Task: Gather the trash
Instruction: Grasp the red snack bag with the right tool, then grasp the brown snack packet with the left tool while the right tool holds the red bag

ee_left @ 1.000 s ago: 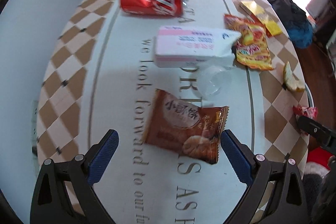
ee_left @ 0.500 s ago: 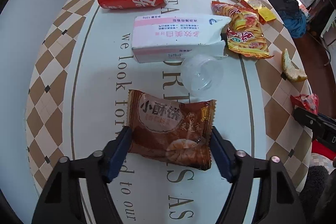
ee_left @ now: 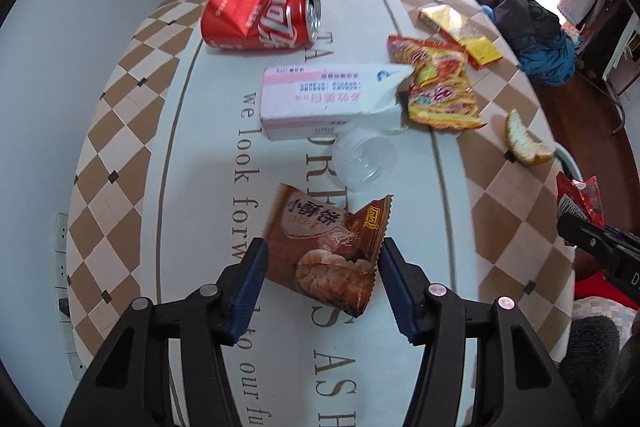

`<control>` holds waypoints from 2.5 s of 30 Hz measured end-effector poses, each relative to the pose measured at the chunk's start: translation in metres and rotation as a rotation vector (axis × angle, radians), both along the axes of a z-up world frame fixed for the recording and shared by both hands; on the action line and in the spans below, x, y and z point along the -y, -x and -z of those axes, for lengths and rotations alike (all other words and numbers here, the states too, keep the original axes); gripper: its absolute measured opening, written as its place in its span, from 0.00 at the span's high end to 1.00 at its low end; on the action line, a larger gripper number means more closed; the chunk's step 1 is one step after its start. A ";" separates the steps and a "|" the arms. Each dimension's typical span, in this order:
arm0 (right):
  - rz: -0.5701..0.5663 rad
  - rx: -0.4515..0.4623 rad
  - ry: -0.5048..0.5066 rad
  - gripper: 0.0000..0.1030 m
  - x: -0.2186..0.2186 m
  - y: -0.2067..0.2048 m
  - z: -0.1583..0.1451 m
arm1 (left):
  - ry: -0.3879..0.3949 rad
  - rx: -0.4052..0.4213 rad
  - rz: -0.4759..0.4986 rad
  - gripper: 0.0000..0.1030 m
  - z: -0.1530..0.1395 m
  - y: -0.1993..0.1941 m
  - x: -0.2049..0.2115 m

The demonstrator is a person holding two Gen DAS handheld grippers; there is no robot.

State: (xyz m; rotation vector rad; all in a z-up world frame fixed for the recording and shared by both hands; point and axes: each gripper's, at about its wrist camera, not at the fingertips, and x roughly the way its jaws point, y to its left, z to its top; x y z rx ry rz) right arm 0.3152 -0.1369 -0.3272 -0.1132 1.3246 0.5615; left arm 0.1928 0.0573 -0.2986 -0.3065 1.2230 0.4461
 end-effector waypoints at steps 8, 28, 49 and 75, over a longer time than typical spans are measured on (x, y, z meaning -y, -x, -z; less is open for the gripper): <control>-0.012 0.028 -0.102 0.65 0.011 0.008 -0.039 | -0.014 0.094 -0.001 0.48 -0.046 0.013 0.013; 0.042 -0.002 -0.196 0.65 0.038 0.005 -0.054 | 0.048 0.085 -0.043 0.48 -0.051 0.020 -0.002; 0.025 -0.082 -0.102 0.65 0.013 0.006 0.004 | 0.119 -0.013 -0.068 0.43 0.007 0.009 -0.025; 0.022 -0.057 -0.070 0.65 0.001 0.009 0.005 | 0.028 0.003 -0.164 0.97 0.017 0.001 -0.003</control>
